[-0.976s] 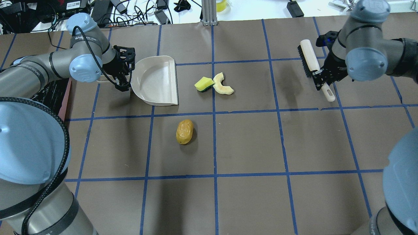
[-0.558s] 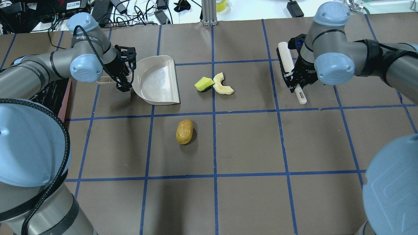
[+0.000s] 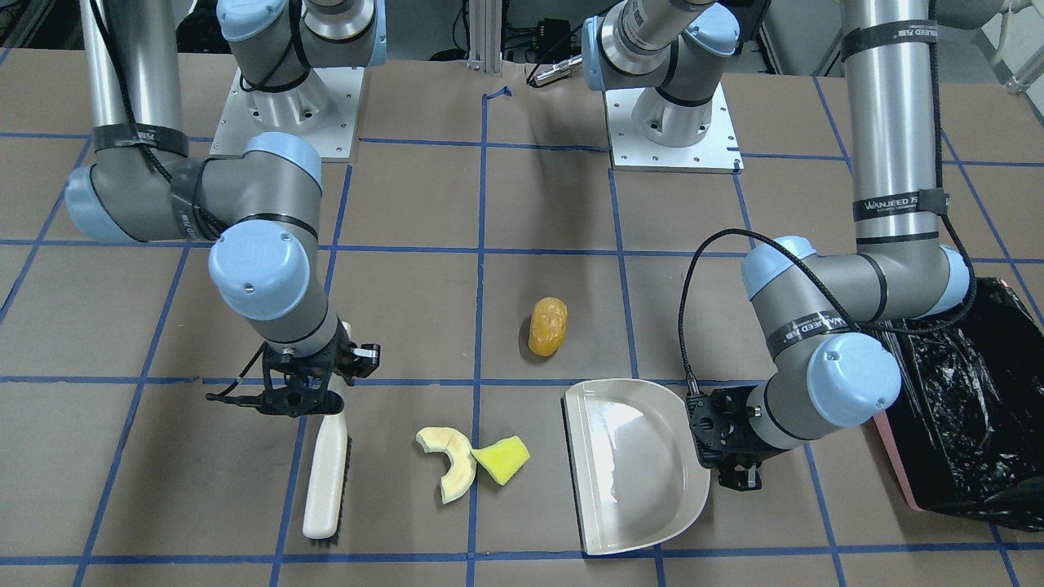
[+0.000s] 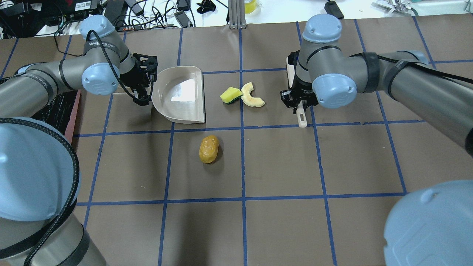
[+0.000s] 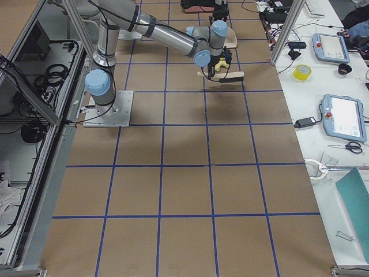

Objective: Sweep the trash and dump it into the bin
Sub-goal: 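Move the brush toward the sponge and foam piece while the left gripper holds the dustpan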

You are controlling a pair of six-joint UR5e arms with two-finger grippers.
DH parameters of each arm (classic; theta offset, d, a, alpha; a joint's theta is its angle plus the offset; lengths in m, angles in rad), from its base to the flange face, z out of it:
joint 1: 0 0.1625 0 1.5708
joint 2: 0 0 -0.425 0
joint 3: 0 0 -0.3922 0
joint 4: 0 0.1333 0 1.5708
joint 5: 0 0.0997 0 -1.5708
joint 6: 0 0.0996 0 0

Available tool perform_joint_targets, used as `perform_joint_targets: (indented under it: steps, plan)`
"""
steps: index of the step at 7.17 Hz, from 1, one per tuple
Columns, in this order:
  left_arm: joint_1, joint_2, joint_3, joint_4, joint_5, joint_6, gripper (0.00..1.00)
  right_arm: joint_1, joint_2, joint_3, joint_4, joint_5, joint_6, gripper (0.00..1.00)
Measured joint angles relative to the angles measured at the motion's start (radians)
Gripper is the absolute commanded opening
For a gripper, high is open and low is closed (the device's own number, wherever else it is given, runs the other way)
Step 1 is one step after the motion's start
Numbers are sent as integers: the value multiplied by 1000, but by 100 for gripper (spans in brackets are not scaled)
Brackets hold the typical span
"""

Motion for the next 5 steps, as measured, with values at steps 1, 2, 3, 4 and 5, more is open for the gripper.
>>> perform_joint_targets:
  steps: [1,2,3,4,5]
  plan:
    - [-6,0,-2,0,1,4,2,42,13,-7,-1,0,68,0]
    - [-10,-1,-2,1,3,6,1,80,30,-25,-1,1,127,0]
    - [-12,-2,-2,2,17,5,1,113,56,-52,-1,6,180,0]
    - [-16,-3,-2,2,41,5,1,148,92,-88,-2,14,235,0]
    - [-24,-3,-2,4,62,4,1,181,127,-131,-2,25,292,0]
